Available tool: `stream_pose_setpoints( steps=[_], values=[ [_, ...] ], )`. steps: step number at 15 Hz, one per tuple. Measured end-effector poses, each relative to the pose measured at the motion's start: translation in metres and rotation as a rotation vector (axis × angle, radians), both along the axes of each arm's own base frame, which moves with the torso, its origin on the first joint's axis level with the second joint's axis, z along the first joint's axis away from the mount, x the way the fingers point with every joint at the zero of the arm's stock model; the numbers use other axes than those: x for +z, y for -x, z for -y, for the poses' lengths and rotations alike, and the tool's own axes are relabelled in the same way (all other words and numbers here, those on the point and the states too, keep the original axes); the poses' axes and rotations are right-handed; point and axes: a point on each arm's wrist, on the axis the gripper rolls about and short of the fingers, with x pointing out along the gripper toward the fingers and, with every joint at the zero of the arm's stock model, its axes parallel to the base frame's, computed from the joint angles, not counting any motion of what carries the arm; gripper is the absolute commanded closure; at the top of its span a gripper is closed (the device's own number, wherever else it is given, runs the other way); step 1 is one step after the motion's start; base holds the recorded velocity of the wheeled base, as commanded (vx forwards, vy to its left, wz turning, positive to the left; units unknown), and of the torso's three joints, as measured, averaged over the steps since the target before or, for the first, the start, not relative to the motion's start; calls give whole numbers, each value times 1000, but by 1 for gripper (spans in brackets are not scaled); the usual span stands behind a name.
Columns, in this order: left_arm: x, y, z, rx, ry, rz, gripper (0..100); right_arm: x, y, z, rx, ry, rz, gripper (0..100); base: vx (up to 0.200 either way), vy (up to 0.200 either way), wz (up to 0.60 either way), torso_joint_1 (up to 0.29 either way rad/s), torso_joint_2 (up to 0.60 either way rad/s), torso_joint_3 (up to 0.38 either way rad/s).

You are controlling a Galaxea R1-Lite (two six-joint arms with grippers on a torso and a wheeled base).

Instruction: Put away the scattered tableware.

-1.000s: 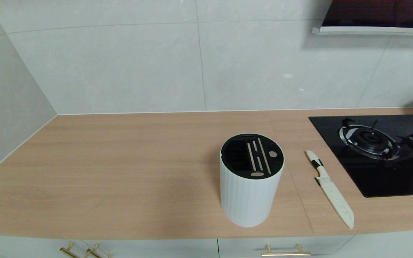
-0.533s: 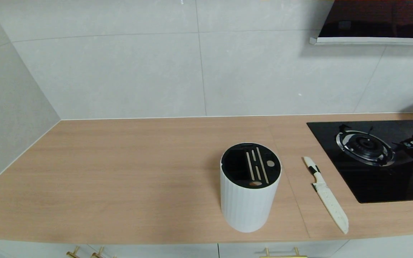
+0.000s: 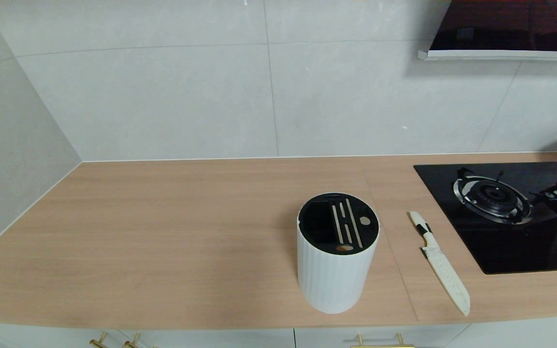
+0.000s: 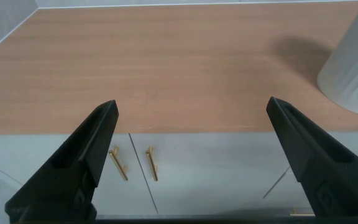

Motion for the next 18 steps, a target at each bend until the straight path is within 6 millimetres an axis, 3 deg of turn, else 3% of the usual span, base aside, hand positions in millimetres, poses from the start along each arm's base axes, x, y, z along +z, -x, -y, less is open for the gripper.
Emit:
stream_pose_setpoints(
  steps=[7,11,14,18],
  values=[
    [0,0,0,0,-1,0,0,2,0,0,1,-1,7,0,0,0,0,0,0,0],
    [0,0,0,0,-1,0,0,43,1,-2,102,-6,19,0,0,0,0,0,0,0],
    [0,0,0,0,-1,0,0,63,-22,-4,172,-17,-131,0,0,0,0,0,0,0],
    [0,0,0,0,-1,-1,0,93,-79,-7,235,-32,-362,0,0,0,0,0,0,0]
  ],
)
